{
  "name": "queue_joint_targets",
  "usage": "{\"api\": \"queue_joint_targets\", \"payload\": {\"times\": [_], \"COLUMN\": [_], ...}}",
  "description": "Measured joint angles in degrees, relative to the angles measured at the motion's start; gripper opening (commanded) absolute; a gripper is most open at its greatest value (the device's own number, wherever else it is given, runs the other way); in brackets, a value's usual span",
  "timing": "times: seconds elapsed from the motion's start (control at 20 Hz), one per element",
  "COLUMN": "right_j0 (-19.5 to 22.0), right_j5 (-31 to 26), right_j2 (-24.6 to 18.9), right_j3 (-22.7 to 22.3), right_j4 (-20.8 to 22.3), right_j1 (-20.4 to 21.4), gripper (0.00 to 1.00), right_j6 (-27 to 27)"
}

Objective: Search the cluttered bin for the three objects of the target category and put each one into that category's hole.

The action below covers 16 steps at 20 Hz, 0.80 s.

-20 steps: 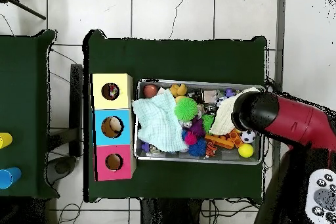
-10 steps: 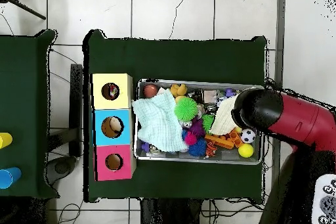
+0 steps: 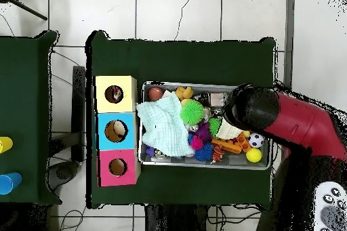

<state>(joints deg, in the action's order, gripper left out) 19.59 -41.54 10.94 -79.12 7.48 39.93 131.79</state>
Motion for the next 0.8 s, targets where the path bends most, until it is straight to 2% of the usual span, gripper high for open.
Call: {"api": "queue_joint_targets", "payload": {"times": [0.2,0.55,0.8], "right_j0": [-2.22,-6.79,-7.36], "right_j5": [0.72,0.75,0.76], "right_j2": [-0.01,-0.02,-0.32], "right_j3": [-0.94,-1.49,-2.61], "right_j4": [-1.54,-7.32,-11.41], "right_j1": [-0.09,-0.30,0.31], "gripper": [1.00,1.00,1.00], "right_j6": [0.00,0.00,0.00]}}
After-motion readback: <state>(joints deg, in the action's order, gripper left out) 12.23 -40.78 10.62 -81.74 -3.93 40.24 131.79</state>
